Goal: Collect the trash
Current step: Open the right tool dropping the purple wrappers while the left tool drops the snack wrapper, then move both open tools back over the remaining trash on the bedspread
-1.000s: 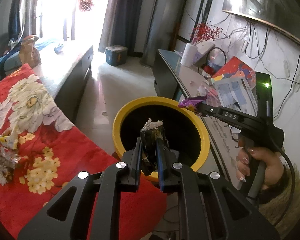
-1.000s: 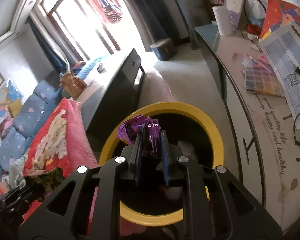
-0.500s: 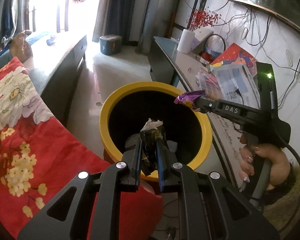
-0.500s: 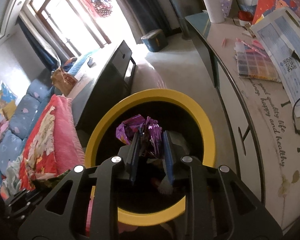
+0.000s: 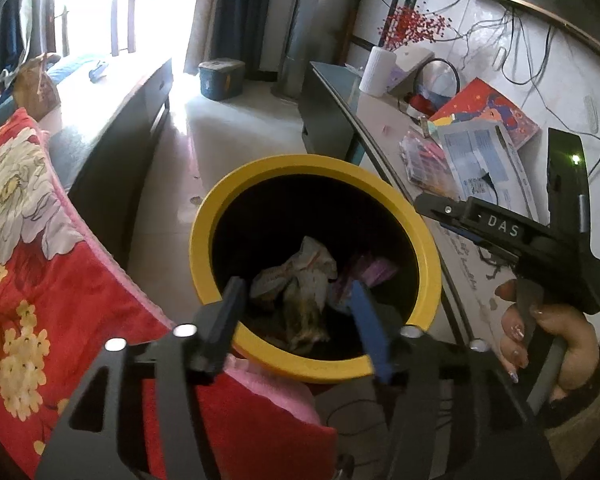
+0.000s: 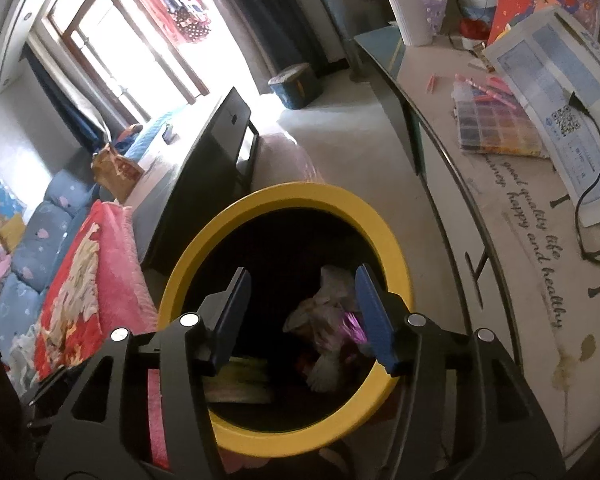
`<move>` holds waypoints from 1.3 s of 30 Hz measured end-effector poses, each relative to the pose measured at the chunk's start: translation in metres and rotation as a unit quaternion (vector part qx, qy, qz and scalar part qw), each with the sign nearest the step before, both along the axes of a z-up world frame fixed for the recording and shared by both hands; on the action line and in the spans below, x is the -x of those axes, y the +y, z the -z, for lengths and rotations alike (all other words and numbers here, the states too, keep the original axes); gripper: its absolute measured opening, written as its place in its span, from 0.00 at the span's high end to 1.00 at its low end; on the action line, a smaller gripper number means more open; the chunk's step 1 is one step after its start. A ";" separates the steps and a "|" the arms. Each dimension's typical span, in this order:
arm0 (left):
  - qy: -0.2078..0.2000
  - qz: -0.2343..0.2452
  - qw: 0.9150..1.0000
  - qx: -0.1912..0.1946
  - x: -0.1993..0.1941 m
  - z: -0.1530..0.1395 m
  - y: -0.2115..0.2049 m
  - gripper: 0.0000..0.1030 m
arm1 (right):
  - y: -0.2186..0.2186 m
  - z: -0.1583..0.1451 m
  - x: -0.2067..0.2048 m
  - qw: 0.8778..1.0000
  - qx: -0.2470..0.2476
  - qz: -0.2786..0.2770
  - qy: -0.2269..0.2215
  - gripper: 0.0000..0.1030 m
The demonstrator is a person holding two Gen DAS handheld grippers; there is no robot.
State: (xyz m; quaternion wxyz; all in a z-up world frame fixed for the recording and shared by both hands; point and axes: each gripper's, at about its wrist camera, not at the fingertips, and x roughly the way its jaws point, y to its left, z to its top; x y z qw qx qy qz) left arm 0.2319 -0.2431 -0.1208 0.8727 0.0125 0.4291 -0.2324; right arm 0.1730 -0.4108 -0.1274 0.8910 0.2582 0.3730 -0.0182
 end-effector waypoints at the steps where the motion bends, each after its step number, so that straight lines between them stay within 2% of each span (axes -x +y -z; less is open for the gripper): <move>1: -0.002 -0.004 1.000 0.000 0.001 -0.001 0.001 0.30 | 0.001 -0.001 0.000 1.000 0.003 0.000 -0.002 0.51; 6: -0.027 -0.030 0.999 0.005 0.009 -0.016 0.017 0.14 | 0.009 -0.010 0.003 1.000 0.016 -0.007 -0.019 0.43; 9: -0.042 -0.050 0.998 0.008 0.015 -0.026 0.030 0.09 | 0.016 -0.017 0.005 0.999 0.020 -0.017 -0.032 0.39; 29: -0.097 -0.163 0.982 0.014 0.050 -0.066 0.115 0.08 | 0.077 -0.056 0.019 0.989 0.052 -0.101 -0.091 0.31; 39: -0.112 -0.202 0.973 0.021 0.061 -0.077 0.149 0.08 | 0.108 -0.070 0.025 0.982 0.062 -0.144 -0.109 0.30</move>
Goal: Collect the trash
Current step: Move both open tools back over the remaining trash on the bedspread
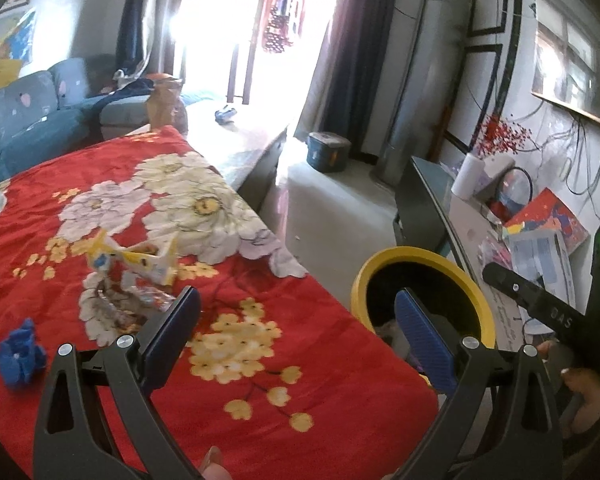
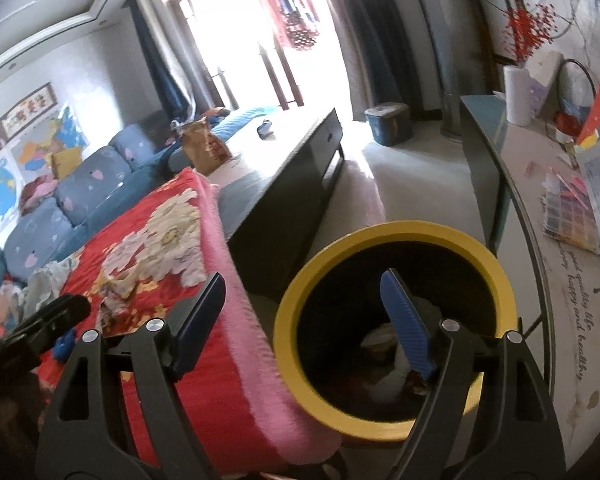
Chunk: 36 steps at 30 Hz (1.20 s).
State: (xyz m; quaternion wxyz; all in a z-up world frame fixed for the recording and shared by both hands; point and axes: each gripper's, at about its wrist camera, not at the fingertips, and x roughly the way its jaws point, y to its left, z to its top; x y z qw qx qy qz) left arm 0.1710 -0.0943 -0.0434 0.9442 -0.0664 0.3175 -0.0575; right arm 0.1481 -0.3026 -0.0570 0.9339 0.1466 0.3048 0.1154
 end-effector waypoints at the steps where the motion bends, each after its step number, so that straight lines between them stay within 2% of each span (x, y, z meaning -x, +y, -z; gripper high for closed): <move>1: 0.000 -0.003 1.000 0.001 0.001 -0.001 0.003 0.08 | 0.005 -0.001 0.000 1.000 0.003 -0.006 -0.002 0.30; 18: -0.013 -0.069 0.998 0.008 0.017 -0.007 0.060 0.08 | 0.072 -0.015 0.011 0.995 0.035 -0.091 -0.018 0.30; 36: -0.011 -0.155 0.988 0.022 0.040 -0.006 0.141 0.08 | 0.165 -0.017 0.001 0.979 0.051 -0.198 -0.004 0.30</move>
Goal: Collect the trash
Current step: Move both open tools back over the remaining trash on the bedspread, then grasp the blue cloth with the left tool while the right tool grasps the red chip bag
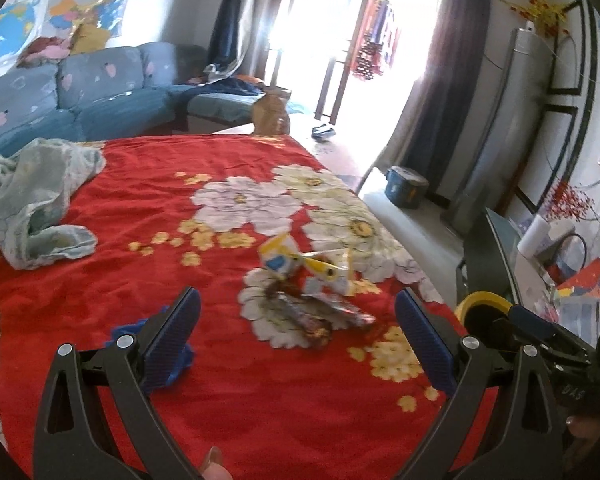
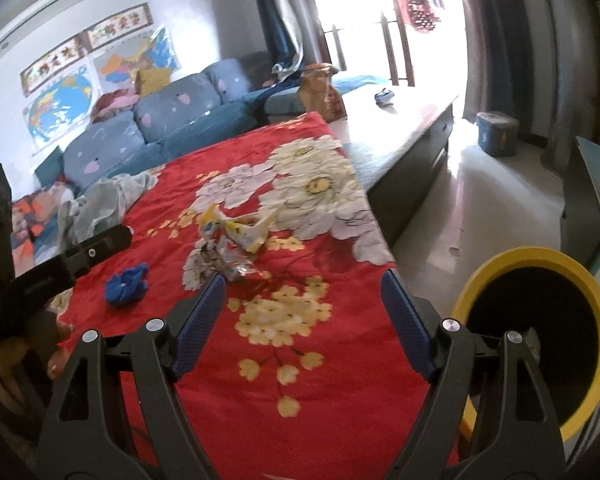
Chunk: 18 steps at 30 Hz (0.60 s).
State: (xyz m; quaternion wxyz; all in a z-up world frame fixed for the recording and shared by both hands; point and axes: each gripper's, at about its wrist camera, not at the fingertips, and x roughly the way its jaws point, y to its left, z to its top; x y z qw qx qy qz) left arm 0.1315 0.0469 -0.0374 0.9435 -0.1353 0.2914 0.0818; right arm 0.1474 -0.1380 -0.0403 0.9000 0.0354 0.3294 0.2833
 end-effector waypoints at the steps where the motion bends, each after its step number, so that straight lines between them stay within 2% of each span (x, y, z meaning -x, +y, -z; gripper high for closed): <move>1: 0.001 -0.003 1.000 0.001 0.001 0.001 0.003 0.08 | 0.005 0.000 -0.002 1.000 0.004 -0.004 0.001 0.30; 9: 0.010 -0.033 0.999 0.003 0.009 0.008 0.032 0.07 | 0.042 0.012 -0.018 0.999 0.025 -0.030 0.017 0.31; 18: 0.048 -0.070 0.996 0.008 0.008 0.035 0.063 0.07 | 0.084 0.031 -0.037 0.996 0.058 -0.064 0.039 0.40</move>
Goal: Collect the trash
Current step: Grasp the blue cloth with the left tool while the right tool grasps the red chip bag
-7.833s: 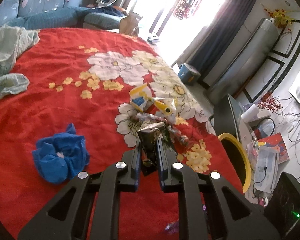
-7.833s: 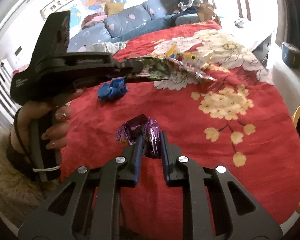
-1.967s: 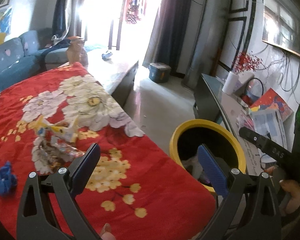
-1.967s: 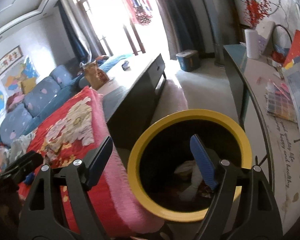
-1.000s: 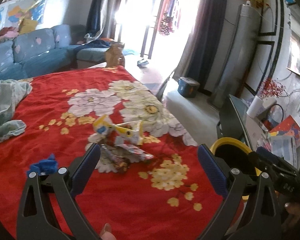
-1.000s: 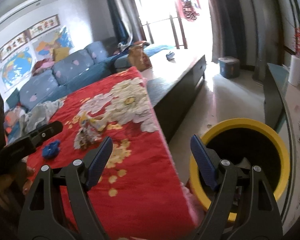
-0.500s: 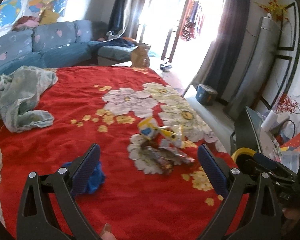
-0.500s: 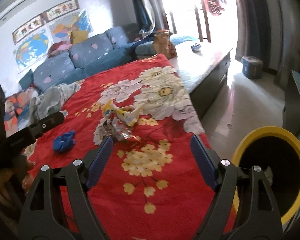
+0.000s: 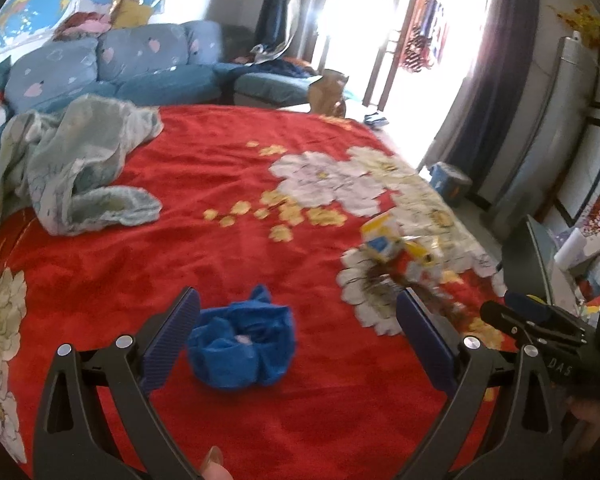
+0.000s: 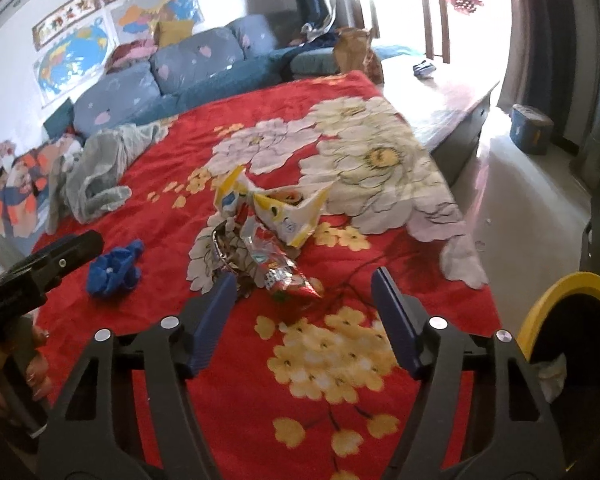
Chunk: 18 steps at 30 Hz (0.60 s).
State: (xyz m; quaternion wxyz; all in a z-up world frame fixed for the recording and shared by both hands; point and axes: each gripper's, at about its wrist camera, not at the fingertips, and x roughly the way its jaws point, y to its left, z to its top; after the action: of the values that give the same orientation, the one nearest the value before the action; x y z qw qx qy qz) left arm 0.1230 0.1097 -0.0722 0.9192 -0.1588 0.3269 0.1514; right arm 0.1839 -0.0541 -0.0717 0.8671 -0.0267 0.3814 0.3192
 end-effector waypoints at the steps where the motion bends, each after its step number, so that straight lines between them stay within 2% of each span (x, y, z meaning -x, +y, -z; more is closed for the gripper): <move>1: 0.004 -0.004 1.000 0.002 -0.001 0.003 0.003 0.07 | 0.005 0.003 -0.002 1.000 0.005 -0.004 0.003 0.41; 3: 0.015 -0.013 1.000 0.009 -0.001 0.011 0.011 0.07 | 0.012 0.008 -0.006 1.000 0.013 -0.008 0.009 0.44; 7: 0.031 -0.019 0.999 0.015 -0.003 0.023 0.019 0.07 | 0.023 0.023 -0.014 0.999 0.030 -0.013 0.031 0.57; 8: 0.035 -0.020 0.999 0.018 -0.003 0.027 0.021 0.07 | 0.025 0.027 -0.016 0.999 0.031 -0.014 0.040 0.63; 10: 0.042 -0.022 0.999 0.020 -0.004 0.031 0.022 0.07 | 0.025 0.034 -0.018 0.998 0.030 -0.013 0.054 0.69; 14: 0.059 -0.025 0.997 0.031 -0.006 0.044 0.026 0.09 | 0.021 0.036 -0.012 0.998 0.023 -0.019 0.056 0.77; 15: 0.060 -0.024 0.997 0.032 -0.006 0.045 0.027 0.10 | 0.021 0.036 -0.010 0.998 0.022 -0.024 0.057 0.77; 18: 0.063 -0.021 0.997 0.030 -0.007 0.047 0.025 0.29 | 0.021 0.036 -0.002 0.998 0.023 -0.034 0.056 0.78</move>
State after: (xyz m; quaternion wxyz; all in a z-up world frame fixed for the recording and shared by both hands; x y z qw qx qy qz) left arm 0.1295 0.1343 -0.1196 0.8883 -0.1835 0.3852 0.1701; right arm 0.1860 -0.0334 -0.1076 0.8322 -0.0417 0.4354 0.3408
